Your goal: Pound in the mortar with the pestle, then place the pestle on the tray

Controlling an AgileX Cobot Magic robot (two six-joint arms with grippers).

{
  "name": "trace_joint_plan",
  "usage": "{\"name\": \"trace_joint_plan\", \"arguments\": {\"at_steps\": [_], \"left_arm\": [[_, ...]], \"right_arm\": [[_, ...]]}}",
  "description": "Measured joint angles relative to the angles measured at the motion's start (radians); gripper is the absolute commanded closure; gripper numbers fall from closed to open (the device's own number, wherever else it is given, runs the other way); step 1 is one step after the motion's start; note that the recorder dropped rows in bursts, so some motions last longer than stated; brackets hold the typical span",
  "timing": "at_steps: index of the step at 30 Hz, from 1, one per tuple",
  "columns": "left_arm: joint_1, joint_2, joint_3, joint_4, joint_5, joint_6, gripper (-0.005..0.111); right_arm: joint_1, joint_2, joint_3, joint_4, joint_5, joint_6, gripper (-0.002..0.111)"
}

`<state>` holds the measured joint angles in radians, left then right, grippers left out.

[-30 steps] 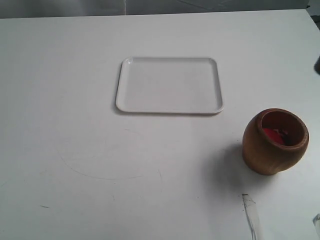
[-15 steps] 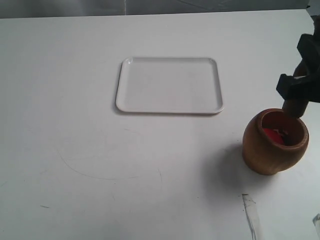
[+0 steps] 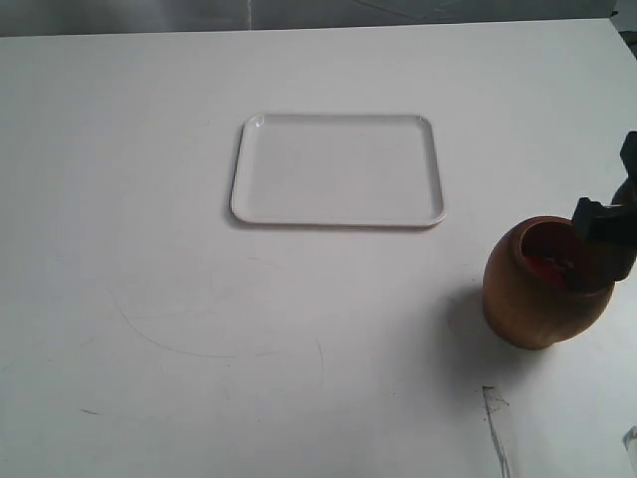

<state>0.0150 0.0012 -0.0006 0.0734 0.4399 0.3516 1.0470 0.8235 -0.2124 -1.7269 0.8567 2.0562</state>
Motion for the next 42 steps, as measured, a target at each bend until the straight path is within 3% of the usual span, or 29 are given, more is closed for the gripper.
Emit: {"name": "trace_joint_plan", "arguments": {"at_steps": [8, 16, 19, 25, 30, 34, 37, 42], "left_arm": [[0.0, 0.0, 0.0, 0.0, 0.0, 0.0, 0.107], [0.0, 0.0, 0.0, 0.0, 0.0, 0.0, 0.107], [0.0, 0.0, 0.0, 0.0, 0.0, 0.0, 0.107], [0.0, 0.0, 0.0, 0.0, 0.0, 0.0, 0.107], [0.0, 0.0, 0.0, 0.0, 0.0, 0.0, 0.107], [0.0, 0.0, 0.0, 0.0, 0.0, 0.0, 0.107], [0.0, 0.0, 0.0, 0.0, 0.0, 0.0, 0.107], [0.0, 0.0, 0.0, 0.0, 0.0, 0.0, 0.107]], "right_arm": [[0.0, 0.0, 0.0, 0.0, 0.004, -0.022, 0.108], [0.0, 0.028, -0.166, 0.002, -0.245, -0.384, 0.108], [0.0, 0.079, -0.278, 0.03, -0.16, -0.576, 0.108], [-0.005, 0.182, -0.518, 0.31, 0.28, -1.265, 0.108], [-0.009, 0.192, -0.582, 0.592, 0.344, -1.599, 0.108], [-0.009, 0.193, -0.585, 0.816, 0.352, -1.724, 0.108], [-0.011, 0.193, -0.585, 0.991, 0.276, -1.748, 0.108], [-0.011, 0.193, -0.585, 1.16, -0.167, -1.739, 0.108]]}}
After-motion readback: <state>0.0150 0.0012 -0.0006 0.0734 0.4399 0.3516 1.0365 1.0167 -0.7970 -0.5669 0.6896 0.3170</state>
